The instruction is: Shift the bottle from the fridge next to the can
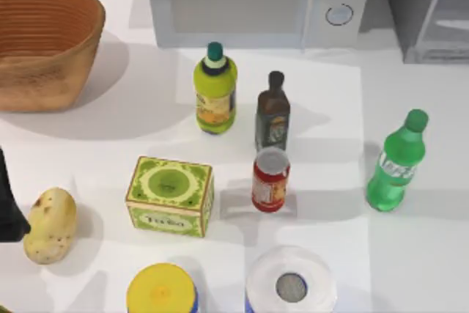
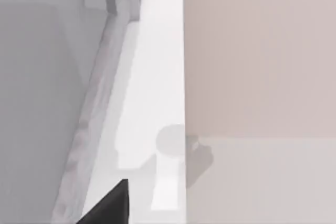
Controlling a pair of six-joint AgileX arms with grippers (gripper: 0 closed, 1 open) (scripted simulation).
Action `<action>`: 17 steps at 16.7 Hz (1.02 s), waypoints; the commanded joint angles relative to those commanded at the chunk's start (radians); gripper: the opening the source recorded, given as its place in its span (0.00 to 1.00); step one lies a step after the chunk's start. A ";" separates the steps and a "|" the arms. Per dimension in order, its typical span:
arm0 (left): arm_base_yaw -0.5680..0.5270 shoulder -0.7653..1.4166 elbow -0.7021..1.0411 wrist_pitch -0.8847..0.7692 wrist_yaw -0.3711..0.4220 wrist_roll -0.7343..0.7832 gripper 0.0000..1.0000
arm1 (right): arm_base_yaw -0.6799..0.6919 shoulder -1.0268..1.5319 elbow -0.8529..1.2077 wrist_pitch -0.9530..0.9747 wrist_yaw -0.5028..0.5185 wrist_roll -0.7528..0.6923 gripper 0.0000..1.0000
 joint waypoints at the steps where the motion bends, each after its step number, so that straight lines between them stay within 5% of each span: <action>1: 0.000 0.000 0.000 0.000 0.000 0.000 1.00 | 0.031 0.000 -0.001 0.037 0.006 0.038 1.00; 10: 0.000 0.000 0.000 0.000 0.000 0.000 1.00 | 0.075 -0.008 -0.020 0.095 0.027 0.098 1.00; 17: 0.000 0.000 0.000 0.000 0.000 0.000 1.00 | 0.387 -0.086 -0.127 0.239 0.292 0.345 1.00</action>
